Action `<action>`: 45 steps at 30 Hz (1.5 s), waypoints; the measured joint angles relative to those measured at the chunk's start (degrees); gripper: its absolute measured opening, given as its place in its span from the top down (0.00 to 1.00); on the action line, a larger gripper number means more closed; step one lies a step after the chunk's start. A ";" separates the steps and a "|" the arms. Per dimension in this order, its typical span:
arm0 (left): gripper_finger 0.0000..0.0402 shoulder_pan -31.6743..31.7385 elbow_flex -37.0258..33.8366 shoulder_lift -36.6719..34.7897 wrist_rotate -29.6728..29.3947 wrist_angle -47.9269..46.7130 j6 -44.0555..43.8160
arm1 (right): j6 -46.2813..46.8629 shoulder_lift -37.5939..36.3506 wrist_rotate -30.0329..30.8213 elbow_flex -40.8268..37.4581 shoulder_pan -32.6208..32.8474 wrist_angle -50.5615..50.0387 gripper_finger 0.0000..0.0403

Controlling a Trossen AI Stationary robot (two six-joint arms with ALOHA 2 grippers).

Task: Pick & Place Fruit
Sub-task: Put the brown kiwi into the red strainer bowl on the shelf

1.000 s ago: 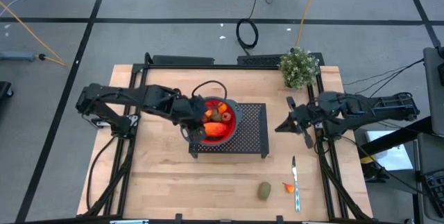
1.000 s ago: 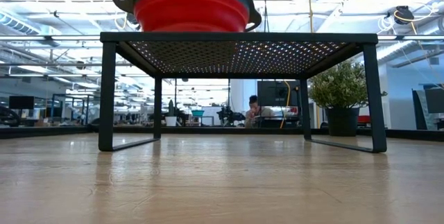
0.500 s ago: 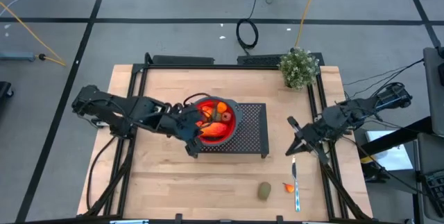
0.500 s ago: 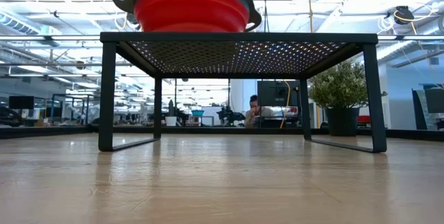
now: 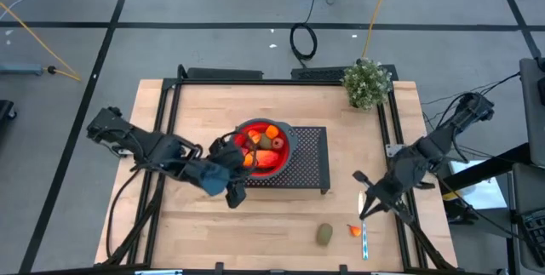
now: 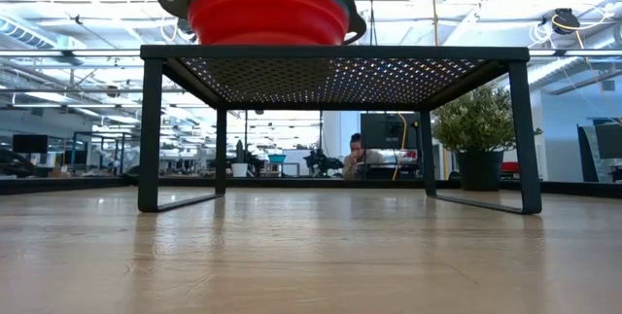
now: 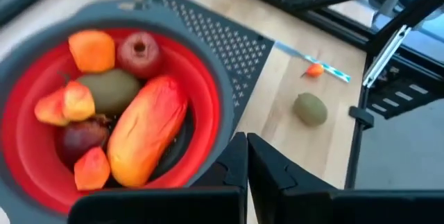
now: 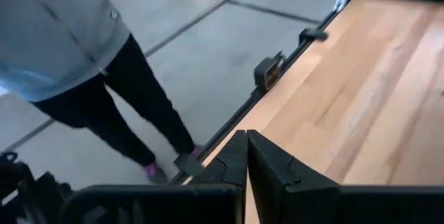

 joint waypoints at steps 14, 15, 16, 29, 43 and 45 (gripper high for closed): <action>0.99 -5.86 -0.07 -2.27 -7.90 -0.20 3.97 | 3.51 8.85 5.35 0.00 10.74 0.02 0.99; 0.99 -5.81 -0.06 -2.80 -7.88 -0.12 4.65 | 3.57 9.37 6.14 0.00 11.03 0.02 0.99; 0.99 -5.77 -0.06 -3.28 -7.88 -0.23 5.33 | 3.70 9.90 6.84 0.00 11.25 0.05 0.99; 0.99 -4.48 -0.08 -9.27 -3.65 -2.72 16.36 | 9.97 13.05 17.08 0.00 11.78 0.19 0.99; 0.99 -3.04 -14.59 -18.18 3.14 7.09 20.45 | 20.09 13.05 21.58 0.00 11.76 -0.16 0.99; 0.99 -3.00 -18.72 -20.72 3.27 10.61 20.68 | 21.07 13.05 21.56 0.00 11.76 -0.23 0.99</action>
